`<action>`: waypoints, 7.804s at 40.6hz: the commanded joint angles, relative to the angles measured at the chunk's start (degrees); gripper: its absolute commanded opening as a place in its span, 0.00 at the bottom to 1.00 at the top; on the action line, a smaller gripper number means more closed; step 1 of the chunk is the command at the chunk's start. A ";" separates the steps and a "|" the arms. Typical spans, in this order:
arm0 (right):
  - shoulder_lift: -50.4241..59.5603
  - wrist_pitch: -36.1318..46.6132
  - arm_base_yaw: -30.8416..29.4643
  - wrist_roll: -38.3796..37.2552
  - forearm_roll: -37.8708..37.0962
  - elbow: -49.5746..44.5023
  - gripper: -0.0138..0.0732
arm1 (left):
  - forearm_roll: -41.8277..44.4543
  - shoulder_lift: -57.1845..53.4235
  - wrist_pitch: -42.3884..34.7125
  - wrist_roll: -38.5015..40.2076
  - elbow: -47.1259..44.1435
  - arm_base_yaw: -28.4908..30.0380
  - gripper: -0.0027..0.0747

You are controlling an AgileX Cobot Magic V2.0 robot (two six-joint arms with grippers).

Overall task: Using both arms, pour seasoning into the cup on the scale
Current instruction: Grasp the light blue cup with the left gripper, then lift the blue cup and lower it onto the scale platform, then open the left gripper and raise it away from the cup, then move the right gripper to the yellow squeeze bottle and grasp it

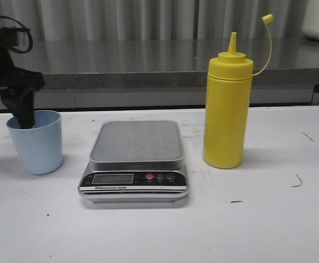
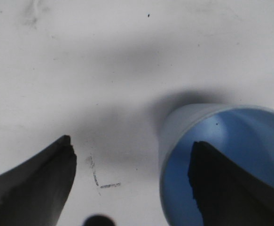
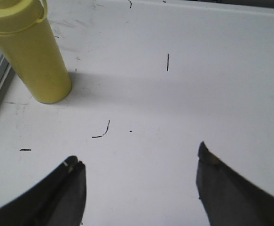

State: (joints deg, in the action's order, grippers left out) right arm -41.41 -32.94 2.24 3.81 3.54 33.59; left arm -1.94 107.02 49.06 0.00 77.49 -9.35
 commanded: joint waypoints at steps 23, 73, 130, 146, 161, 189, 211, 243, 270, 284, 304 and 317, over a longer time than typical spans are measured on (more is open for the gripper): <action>-0.16 3.28 -0.22 0.41 0.42 1.95 0.76 | -2.96 -1.91 -1.40 0.00 1.78 -0.45 0.06; -0.16 3.30 -0.22 0.41 0.42 1.95 0.76 | -0.23 4.83 4.98 6.87 25.57 -18.74 0.01; -0.16 3.30 -0.22 0.41 0.42 1.95 0.76 | 0.68 -15.68 8.35 3.29 16.31 -18.74 0.51; -0.16 3.30 -0.22 0.41 0.42 1.95 0.76 | 7.61 -43.17 -1.98 2.46 -10.52 -18.74 0.51; -0.16 3.30 -0.22 0.41 0.42 1.95 0.76 | 6.37 -66.48 -9.11 2.46 -29.51 -18.74 0.51; -0.16 3.30 -0.22 0.41 0.42 1.95 0.76 | 6.05 -78.00 -16.44 2.46 -36.66 -18.74 0.51; -0.16 3.30 -0.22 0.41 0.42 1.95 0.76 | 6.05 -78.00 -16.44 2.46 -36.66 -18.74 0.51; -2.21 8.99 9.42 3.51 2.60 2.71 0.85 | 6.05 -78.00 -16.44 2.46 -36.66 -18.74 0.51; -22.31 52.42 21.84 3.40 5.42 -9.63 0.85 | 6.05 -78.00 -16.44 2.46 -36.66 -18.74 0.51; -38.48 71.05 21.84 0.90 5.27 -10.43 0.85 | 6.05 -78.00 -16.44 2.46 -36.66 -18.74 0.51; -58.29 106.01 21.84 -3.13 -0.67 -10.43 0.85 | 6.05 -78.00 -16.44 2.46 -36.66 -18.74 0.51; -62.60 106.90 21.84 -3.13 -0.67 -7.35 0.85 | 6.05 -78.00 -16.44 2.46 -36.66 -18.74 0.51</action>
State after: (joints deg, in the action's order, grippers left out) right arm -105.70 64.51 23.98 0.77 3.55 24.38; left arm 4.38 28.81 37.51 2.43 39.44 -27.69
